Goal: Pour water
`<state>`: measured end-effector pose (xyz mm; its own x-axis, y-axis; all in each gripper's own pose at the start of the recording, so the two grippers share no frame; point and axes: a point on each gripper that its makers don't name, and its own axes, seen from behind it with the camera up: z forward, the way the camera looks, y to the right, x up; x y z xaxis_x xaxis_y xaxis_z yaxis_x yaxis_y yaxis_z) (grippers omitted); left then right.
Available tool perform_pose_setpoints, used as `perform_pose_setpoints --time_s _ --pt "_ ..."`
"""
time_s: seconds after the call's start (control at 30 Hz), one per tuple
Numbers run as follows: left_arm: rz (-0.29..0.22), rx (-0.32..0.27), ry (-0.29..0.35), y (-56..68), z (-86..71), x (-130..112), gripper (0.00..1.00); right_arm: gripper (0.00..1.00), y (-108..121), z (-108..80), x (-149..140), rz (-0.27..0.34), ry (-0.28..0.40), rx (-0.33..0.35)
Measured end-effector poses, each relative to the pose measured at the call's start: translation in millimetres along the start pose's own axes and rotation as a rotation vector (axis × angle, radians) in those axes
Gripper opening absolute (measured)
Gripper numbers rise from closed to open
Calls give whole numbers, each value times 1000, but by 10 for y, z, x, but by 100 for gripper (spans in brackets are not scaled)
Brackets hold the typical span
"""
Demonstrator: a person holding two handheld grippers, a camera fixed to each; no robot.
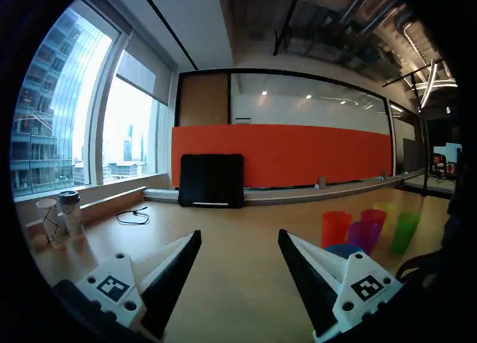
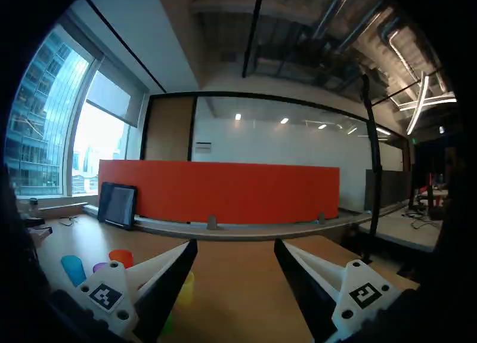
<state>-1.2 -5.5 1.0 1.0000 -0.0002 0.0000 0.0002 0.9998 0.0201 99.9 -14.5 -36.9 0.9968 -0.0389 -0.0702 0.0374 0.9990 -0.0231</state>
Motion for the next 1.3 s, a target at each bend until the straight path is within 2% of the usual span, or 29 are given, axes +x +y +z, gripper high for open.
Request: perform_pose_setpoints --time_s 0.37,0.87,1.3 --pt "0 0 0 5 -3 -2 96 100 -19 51 -126 -7 -6 23" --pt "1 0 0 1 0 -3 96 100 -73 126 -480 34 -11 41" --pt "1 0 0 3 -1 -4 96 100 147 166 -895 67 -61 15"
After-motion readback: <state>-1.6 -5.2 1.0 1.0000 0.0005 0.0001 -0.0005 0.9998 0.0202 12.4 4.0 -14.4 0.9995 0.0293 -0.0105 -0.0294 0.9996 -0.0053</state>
